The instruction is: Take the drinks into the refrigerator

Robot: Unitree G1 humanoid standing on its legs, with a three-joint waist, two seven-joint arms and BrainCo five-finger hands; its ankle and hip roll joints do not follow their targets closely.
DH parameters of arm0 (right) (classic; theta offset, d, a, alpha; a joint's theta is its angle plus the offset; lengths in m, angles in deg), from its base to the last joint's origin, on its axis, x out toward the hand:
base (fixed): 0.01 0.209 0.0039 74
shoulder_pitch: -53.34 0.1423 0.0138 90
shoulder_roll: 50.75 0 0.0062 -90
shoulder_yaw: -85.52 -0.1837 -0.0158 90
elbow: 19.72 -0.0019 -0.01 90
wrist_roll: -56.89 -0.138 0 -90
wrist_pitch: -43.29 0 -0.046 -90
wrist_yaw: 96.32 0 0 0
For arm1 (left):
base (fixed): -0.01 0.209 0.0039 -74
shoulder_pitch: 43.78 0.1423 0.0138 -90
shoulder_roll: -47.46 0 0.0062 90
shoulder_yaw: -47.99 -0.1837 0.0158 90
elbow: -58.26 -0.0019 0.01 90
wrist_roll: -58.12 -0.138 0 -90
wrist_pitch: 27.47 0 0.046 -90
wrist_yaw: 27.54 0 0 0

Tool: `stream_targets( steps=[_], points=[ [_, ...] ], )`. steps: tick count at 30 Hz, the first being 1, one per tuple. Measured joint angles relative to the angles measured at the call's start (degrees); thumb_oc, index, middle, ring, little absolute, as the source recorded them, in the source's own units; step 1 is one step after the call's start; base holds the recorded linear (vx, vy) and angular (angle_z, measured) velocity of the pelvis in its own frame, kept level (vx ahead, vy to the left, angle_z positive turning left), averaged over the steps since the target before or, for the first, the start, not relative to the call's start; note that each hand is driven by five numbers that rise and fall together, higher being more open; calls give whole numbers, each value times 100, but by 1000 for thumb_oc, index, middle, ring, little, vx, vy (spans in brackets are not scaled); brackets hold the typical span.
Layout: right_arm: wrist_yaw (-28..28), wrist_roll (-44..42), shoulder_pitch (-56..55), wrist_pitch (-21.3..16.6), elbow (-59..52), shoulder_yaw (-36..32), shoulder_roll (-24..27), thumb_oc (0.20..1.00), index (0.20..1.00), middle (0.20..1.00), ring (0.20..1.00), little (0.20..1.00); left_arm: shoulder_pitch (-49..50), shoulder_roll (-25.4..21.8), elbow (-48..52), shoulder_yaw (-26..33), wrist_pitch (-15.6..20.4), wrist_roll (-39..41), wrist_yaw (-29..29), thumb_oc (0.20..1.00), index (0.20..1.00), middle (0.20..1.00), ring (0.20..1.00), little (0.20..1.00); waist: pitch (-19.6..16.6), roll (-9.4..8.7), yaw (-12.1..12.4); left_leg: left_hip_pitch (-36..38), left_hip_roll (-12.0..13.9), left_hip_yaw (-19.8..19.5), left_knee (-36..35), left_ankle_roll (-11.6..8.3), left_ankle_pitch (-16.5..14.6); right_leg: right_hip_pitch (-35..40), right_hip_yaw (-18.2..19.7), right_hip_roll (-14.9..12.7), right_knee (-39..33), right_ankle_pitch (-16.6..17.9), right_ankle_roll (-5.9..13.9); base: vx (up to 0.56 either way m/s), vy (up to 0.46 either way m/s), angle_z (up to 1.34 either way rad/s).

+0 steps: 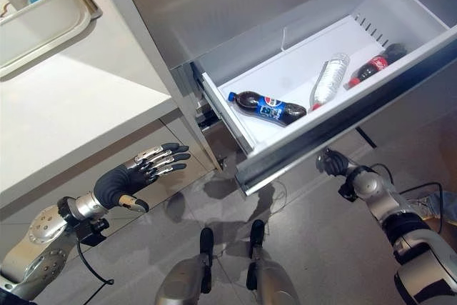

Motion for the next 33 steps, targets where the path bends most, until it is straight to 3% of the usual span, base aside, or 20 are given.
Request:
stream_targets(
  steps=[9,12,16,19,26,27,28,29,33],
  points=[
    [-242,-375,783,-393,-1304,9,-360,200,200,200,200,200,-269,2,-20,-131,-4,110,23,1000,1000,1000,1000,1000,42,34,178,1,10,-17,-1,-19,29,5,-25,18,-1,32,-47,-14,-4,1],
    [-241,-440,474,-405,-1303,-128,-463,200,200,200,200,200,-265,1,-71,-132,-7,109,33,1000,1000,1000,1000,1000,49,27,290,1,-18,-30,-10,-14,31,12,-46,-6,-1,23,-38,-10,9,7],
    [-222,-494,-518,-477,-1312,-840,-701,200,200,200,200,200,-137,-1,-113,-114,-6,106,39,1000,1000,1000,1000,1000,75,-19,312,10,-42,-52,-22,10,38,37,-58,-42,8,0,-5,-3,20,8],
    [-248,-672,-1613,-477,-1166,-1364,-923,200,200,200,200,200,43,-1,-132,-82,-1,95,47,1000,1000,1000,1000,1000,111,-78,286,46,-64,-57,-28,28,39,47,-59,-63,54,-20,24,-12,38,-2],
    [-322,-890,-2894,-533,-912,-2133,-1506,200,200,200,200,200,270,144,-164,239,25,11,172,1000,1000,1000,1000,1000,168,-196,-191,186,-69,15,-57,43,39,100,39,-50,106,-50,70,0,26,-7],
    [-327,-959,-3007,-540,-871,-2201,-1657,316,316,316,316,316,276,244,-168,298,39,-78,191,1000,1000,1000,1000,1000,166,-198,-185,213,-57,16,-71,41,39,116,35,-47,108,-51,70,-5,15,-8],
    [-277,-975,-3264,-556,-859,-2191,-1725,592,592,592,592,592,313,303,-181,284,49,-163,213,1000,1000,1000,1000,1000,164,-204,-222,212,-61,36,-74,34,34,103,52,-37,115,-51,70,-5,18,-6],
    [-226,-1008,-3436,-558,-854,-2179,-1826,1000,1000,1000,1000,1000,330,393,-216,309,76,-242,236,1000,1000,1000,1000,1000,163,-203,-237,217,-57,41,-74,34,35,105,54,-31,119,-51,70,-3,6,-7],
    [-1,-1022,-3701,-563,-462,-2024,-2076,1000,1000,1000,1000,1000,360,738,-933,346,197,-541,323,1000,1000,1000,1000,1000,141,-216,-365,317,-30,88,-114,26,31,173,86,-5,110,-51,70,18,13,-5]
  ],
)
